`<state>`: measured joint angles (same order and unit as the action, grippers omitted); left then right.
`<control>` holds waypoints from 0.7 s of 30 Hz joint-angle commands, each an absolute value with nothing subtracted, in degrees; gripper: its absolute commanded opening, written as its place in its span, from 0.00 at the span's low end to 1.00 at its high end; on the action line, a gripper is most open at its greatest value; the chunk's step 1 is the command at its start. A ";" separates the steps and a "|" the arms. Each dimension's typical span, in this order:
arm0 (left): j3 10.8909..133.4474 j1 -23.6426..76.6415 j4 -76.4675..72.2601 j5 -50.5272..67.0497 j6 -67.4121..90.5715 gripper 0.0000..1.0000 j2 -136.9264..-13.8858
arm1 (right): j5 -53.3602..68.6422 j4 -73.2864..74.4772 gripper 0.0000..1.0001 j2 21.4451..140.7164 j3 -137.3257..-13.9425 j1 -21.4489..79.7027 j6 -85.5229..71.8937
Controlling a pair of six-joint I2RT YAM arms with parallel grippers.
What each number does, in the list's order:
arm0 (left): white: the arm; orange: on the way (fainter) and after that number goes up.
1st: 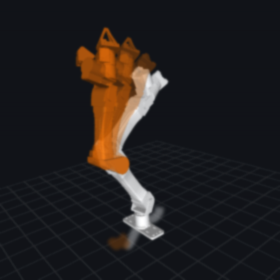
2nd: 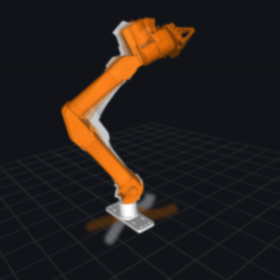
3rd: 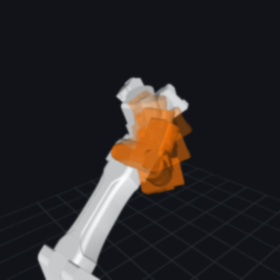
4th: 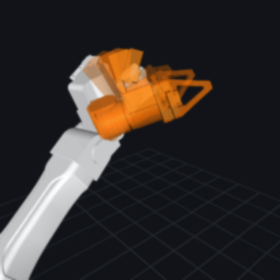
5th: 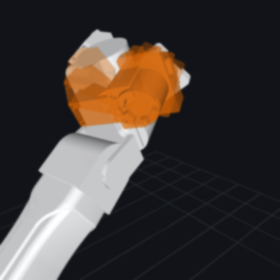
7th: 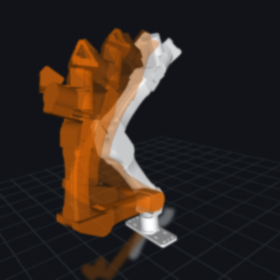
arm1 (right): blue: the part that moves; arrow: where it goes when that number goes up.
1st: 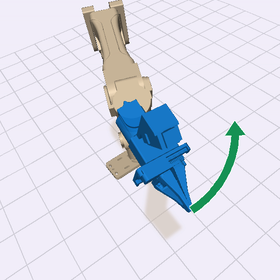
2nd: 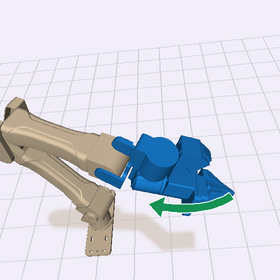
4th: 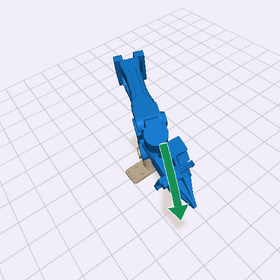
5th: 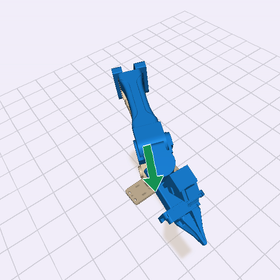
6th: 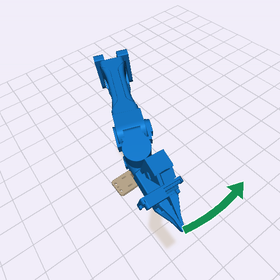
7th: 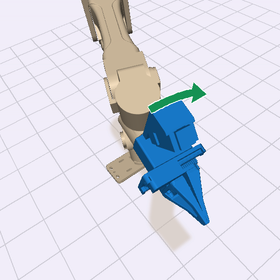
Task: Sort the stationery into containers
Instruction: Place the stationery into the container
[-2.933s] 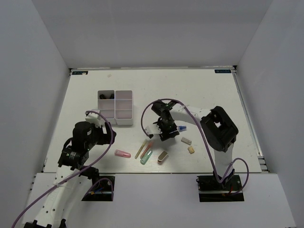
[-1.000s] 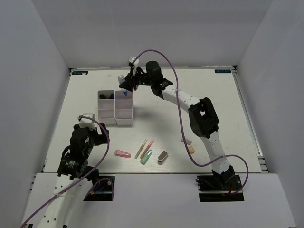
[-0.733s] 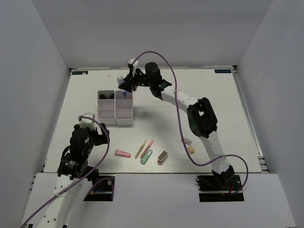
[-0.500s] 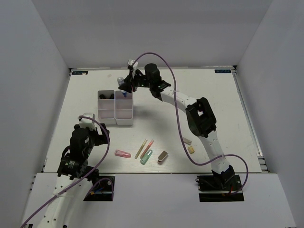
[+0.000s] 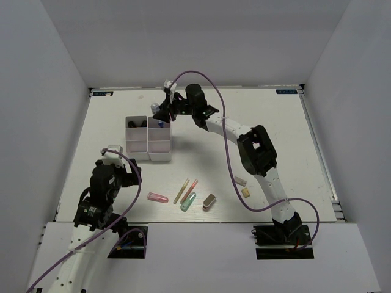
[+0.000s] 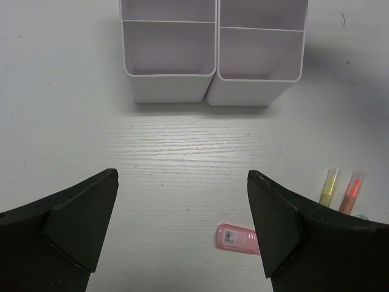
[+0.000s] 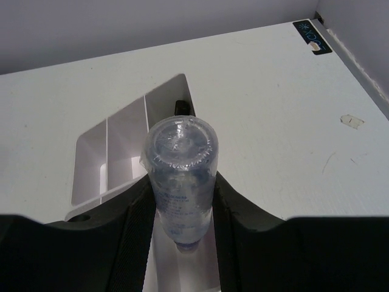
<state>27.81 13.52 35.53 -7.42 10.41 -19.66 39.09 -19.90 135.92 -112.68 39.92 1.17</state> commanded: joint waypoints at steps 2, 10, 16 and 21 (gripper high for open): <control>28.13 13.45 34.72 -6.59 10.11 0.97 -19.42 | 42.10 -22.32 0.47 134.74 -111.45 40.08 2.37; 28.12 13.45 34.72 -6.42 9.93 0.97 -19.51 | 43.15 -21.09 0.58 133.51 -110.13 40.25 3.69; 27.78 13.45 33.76 -4.84 9.85 0.95 -19.51 | 43.59 -20.31 0.63 131.14 -110.21 39.90 3.16; 27.16 13.45 32.17 1.04 10.19 0.68 -20.04 | 44.65 -8.33 0.67 123.41 -111.44 39.90 6.40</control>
<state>27.70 13.52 34.24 -3.79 10.44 -19.70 42.83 -14.87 132.75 -109.78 39.88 3.49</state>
